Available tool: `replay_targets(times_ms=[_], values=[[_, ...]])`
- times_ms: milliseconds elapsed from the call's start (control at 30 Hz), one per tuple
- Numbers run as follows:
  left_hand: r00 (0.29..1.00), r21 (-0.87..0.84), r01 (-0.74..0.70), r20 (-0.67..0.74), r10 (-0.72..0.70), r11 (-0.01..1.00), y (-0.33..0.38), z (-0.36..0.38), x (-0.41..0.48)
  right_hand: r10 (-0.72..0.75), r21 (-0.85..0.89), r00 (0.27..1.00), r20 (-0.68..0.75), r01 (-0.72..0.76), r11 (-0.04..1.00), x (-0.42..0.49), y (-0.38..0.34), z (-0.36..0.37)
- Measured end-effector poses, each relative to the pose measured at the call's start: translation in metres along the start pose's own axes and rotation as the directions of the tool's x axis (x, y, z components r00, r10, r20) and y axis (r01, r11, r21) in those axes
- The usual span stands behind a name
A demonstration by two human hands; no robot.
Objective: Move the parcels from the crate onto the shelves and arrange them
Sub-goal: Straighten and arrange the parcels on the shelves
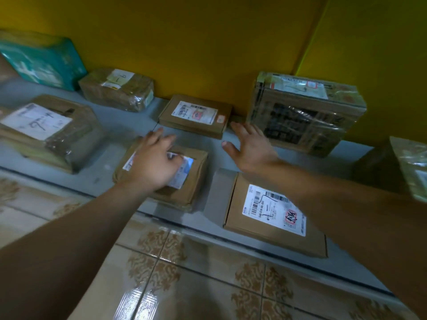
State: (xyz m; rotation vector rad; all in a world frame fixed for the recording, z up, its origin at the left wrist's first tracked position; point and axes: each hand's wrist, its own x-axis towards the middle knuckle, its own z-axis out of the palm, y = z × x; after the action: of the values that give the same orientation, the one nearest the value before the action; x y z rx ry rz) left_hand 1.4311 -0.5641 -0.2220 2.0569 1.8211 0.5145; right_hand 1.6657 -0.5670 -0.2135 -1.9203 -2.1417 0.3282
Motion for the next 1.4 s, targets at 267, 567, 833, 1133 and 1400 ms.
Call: replay_targets(times_ms=[267,567,833,1133,1400], values=[[0.925,-0.253,0.38,0.126,-0.359,0.89,-0.055,-0.018,-0.004,-0.009,0.425,0.976,0.219,-0.086,0.901,-0.011,-0.042,0.055],[0.957,-0.041,0.227,0.192,-0.215,0.973,-0.076,-0.023,0.008,0.082,0.489,0.983,0.162,-0.152,0.859,-0.012,-0.056,0.069],[0.986,0.4,-0.166,0.042,0.163,0.901,-0.113,-0.097,0.039,0.187,0.119,0.962,0.201,-0.213,0.97,0.001,-0.087,0.026],[0.947,0.5,0.114,0.206,-0.246,0.859,-0.197,-0.123,0.052,0.281,-0.171,0.893,0.35,-0.234,0.957,0.003,-0.142,0.047],[0.939,0.505,0.044,0.273,-0.208,0.862,-0.171,-0.128,0.047,0.357,-0.206,0.869,0.342,-0.302,0.931,0.013,-0.157,0.051]])
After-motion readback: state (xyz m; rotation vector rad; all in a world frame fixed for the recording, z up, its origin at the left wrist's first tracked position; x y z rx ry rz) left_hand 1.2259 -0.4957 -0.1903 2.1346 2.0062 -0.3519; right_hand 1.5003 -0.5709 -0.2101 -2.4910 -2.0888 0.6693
